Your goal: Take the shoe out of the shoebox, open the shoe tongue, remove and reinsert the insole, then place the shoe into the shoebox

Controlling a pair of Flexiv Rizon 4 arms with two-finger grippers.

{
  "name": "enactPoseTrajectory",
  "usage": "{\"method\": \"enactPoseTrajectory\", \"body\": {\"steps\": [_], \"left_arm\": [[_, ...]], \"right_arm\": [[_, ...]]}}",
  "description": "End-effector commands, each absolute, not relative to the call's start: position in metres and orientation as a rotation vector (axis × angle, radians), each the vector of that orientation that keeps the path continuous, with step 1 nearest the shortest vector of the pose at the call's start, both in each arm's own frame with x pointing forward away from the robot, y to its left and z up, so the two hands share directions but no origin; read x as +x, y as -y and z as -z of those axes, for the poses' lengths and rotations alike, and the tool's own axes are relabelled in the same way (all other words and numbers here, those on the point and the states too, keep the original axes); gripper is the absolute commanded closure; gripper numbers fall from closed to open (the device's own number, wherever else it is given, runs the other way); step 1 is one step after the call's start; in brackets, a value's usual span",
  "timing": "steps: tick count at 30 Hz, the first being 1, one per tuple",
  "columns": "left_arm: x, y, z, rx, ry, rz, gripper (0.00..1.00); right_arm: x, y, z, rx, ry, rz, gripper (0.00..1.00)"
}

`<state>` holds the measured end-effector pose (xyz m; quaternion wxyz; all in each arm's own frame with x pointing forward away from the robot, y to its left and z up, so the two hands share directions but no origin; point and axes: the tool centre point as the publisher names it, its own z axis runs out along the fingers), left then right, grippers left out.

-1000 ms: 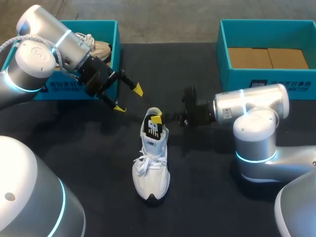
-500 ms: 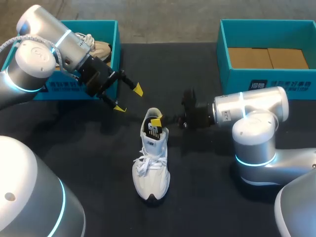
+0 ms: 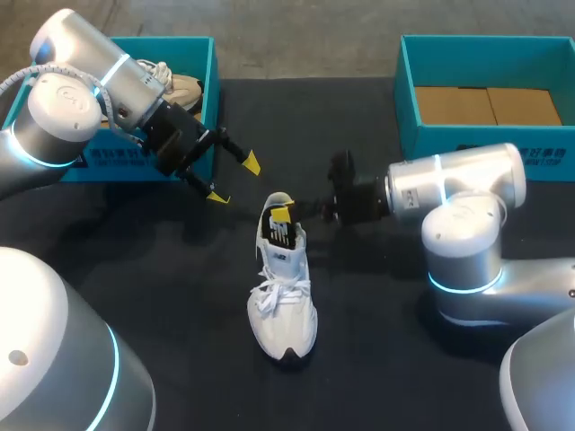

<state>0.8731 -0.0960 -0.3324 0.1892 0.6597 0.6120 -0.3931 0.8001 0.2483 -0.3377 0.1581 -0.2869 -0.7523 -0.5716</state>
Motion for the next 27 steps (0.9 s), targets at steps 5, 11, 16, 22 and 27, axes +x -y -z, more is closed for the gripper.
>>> {"method": "enactPoseTrajectory", "body": {"steps": [5,11,16,22,27], "left_arm": [[0.873,0.096,0.332,1.857,-1.722,1.103,0.00],[0.873,0.096,0.332,1.857,-1.722,1.103,0.00],[0.873,0.096,0.332,1.857,-1.722,1.103,0.00],[0.873,0.096,0.332,1.857,-1.722,1.103,0.00],[0.873,0.096,0.332,1.857,-1.722,1.103,0.00]], "right_arm": [[0.804,-0.250,0.339,-0.864,2.153,1.612,0.72],[0.807,-0.251,0.338,-0.908,2.136,1.591,1.00],[0.806,-0.252,0.344,-0.994,2.088,1.538,1.00],[0.803,-0.250,0.353,-1.061,2.039,1.496,1.00],[0.798,-0.251,0.359,-1.086,2.023,1.467,1.00]]}}
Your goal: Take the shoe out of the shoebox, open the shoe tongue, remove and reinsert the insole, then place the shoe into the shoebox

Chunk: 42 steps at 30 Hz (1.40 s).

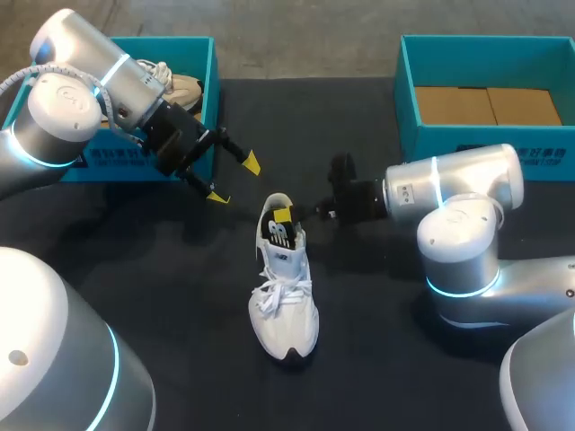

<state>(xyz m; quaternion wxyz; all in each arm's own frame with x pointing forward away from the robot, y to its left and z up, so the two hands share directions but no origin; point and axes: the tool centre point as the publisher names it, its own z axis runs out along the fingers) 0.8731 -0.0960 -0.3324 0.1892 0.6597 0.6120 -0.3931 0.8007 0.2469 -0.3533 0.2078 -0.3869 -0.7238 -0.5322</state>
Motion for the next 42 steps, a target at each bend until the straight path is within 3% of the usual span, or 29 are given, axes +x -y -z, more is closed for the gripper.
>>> {"method": "enactPoseTrajectory", "body": {"steps": [1,17,18,20,23,42], "left_arm": [[0.873,0.096,0.332,1.857,-1.722,1.103,0.00],[0.873,0.096,0.332,1.857,-1.722,1.103,0.00],[0.873,0.096,0.332,1.857,-1.722,1.103,0.00],[0.873,0.096,0.332,1.857,-1.722,1.103,0.00],[0.873,0.096,0.332,1.857,-1.722,1.103,0.00],[0.873,0.096,0.332,1.857,-1.722,1.103,0.00]], "right_arm": [[0.796,-0.251,0.360,-1.088,2.020,1.465,1.00],[0.785,-0.256,0.359,-1.055,2.020,1.503,1.00],[0.786,-0.257,0.358,-1.051,2.021,1.509,0.88],[0.788,-0.258,0.355,-1.038,2.036,1.525,0.74],[0.790,-0.260,0.350,-1.022,2.055,1.543,0.62],[0.797,-0.263,0.323,-0.909,2.212,1.670,0.57]]}}
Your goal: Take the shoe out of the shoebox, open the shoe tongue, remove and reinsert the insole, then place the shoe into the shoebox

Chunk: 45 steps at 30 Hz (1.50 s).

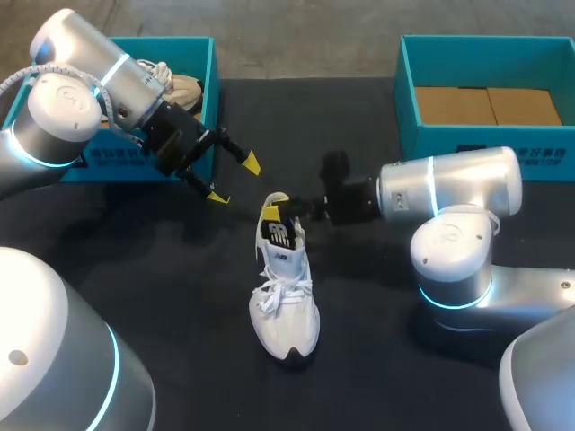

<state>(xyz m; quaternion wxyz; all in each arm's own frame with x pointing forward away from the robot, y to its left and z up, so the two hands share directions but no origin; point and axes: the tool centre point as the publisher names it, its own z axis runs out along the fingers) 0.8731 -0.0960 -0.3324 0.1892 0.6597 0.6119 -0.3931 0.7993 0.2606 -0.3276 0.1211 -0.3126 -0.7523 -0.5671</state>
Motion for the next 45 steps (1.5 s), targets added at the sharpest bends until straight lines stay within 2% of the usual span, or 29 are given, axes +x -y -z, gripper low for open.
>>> {"method": "enactPoseTrajectory", "body": {"steps": [1,11,36,39,40,42,43,44,45], "left_arm": [[0.873,0.096,0.332,1.857,-1.722,1.103,0.00],[0.873,0.096,0.332,1.857,-1.722,1.103,0.00],[0.873,0.096,0.332,1.857,-1.722,1.103,0.00],[0.873,0.096,0.332,1.857,-1.722,1.103,0.00],[0.873,0.096,0.332,1.857,-1.722,1.103,0.00],[0.873,0.096,0.332,1.857,-1.722,1.103,0.00],[0.873,0.096,0.332,1.857,-1.722,1.103,0.00],[0.873,0.096,0.332,1.857,-1.722,1.103,0.00],[0.873,0.096,0.332,1.857,-1.722,1.103,0.00]], "right_arm": [[0.798,-0.263,0.322,-0.905,2.218,1.671,0.57],[0.797,-0.262,0.308,-0.876,2.309,1.667,0.56],[0.800,-0.246,0.336,-0.841,2.352,1.710,0.61],[0.801,-0.246,0.337,-0.842,2.350,1.712,0.65],[0.802,-0.245,0.339,-0.847,2.346,1.714,0.76],[0.803,-0.246,0.341,-0.852,2.341,1.717,0.81],[0.804,-0.246,0.341,-0.854,2.339,1.717,0.94],[0.804,-0.246,0.342,-0.857,2.336,1.717,0.99],[0.805,-0.246,0.343,-0.861,2.334,1.718,1.00]]}}
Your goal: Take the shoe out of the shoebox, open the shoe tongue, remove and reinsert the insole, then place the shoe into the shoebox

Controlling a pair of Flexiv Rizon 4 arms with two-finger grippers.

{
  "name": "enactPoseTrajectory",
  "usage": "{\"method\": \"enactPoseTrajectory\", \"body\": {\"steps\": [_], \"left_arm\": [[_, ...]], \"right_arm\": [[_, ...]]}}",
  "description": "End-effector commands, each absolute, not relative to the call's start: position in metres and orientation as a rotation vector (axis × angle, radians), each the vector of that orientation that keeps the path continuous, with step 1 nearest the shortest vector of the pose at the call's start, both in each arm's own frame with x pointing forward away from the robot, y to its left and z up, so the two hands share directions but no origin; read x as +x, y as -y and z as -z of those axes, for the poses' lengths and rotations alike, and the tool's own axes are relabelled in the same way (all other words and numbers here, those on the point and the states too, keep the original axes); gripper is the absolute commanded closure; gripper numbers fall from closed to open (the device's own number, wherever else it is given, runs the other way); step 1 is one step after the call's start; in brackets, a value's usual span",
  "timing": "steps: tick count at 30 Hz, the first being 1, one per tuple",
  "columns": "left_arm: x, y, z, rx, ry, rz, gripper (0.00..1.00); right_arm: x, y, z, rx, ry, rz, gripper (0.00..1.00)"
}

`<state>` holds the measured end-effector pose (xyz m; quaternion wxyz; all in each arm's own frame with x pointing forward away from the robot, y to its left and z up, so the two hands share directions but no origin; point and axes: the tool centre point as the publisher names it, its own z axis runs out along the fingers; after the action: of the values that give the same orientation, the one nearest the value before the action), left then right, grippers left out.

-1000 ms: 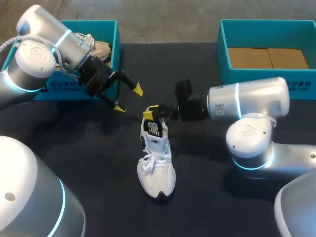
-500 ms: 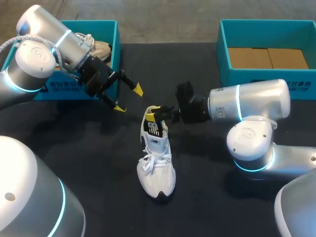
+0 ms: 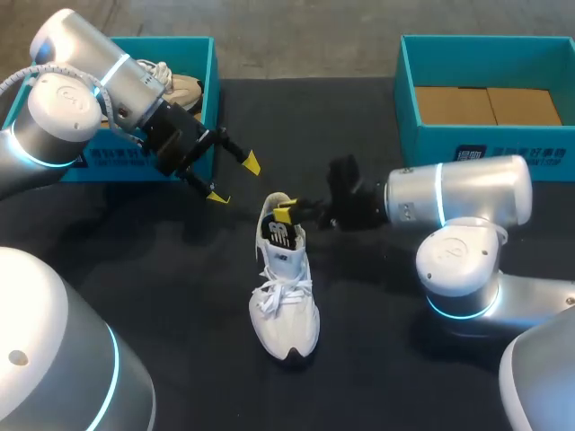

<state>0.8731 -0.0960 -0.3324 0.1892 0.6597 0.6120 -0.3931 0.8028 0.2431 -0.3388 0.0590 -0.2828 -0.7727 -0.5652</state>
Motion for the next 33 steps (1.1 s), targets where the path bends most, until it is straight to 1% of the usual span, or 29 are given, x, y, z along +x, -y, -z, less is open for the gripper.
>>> {"method": "enactPoseTrajectory", "body": {"steps": [1,9,11,17,22,23,24,25,26,27,33], "left_arm": [[0.873,0.096,0.332,1.857,-1.722,1.103,0.00],[0.873,0.096,0.332,1.857,-1.722,1.103,0.00],[0.873,0.096,0.332,1.857,-1.722,1.103,0.00],[0.873,0.096,0.332,1.857,-1.722,1.103,0.00],[0.873,0.096,0.332,1.857,-1.722,1.103,0.00],[0.873,0.096,0.332,1.857,-1.722,1.103,0.00],[0.873,0.096,0.332,1.857,-1.722,1.103,0.00],[0.873,0.096,0.332,1.857,-1.722,1.103,0.00],[0.873,0.096,0.332,1.857,-1.722,1.103,0.00],[0.873,0.096,0.332,1.857,-1.722,1.103,0.00],[0.873,0.096,0.332,1.857,-1.722,1.103,0.00]], "right_arm": [[0.805,-0.246,0.344,-0.867,2.330,1.719,1.00],[0.806,-0.244,0.350,-0.990,2.267,1.686,1.00],[0.807,-0.242,0.355,-1.073,2.227,1.615,1.00],[0.803,-0.246,0.364,-1.117,2.217,1.558,1.00],[0.802,-0.247,0.359,-1.100,2.235,1.594,1.00],[0.802,-0.248,0.355,-1.089,2.247,1.610,0.89],[0.802,-0.248,0.355,-1.089,2.247,1.610,0.89],[0.802,-0.250,0.347,-1.072,2.275,1.634,0.63],[0.802,-0.251,0.344,-1.065,2.287,1.640,0.55],[0.802,-0.252,0.339,-1.051,2.304,1.650,0.51],[0.797,-0.258,0.316,-1.017,2.382,1.676,0.51]]}}
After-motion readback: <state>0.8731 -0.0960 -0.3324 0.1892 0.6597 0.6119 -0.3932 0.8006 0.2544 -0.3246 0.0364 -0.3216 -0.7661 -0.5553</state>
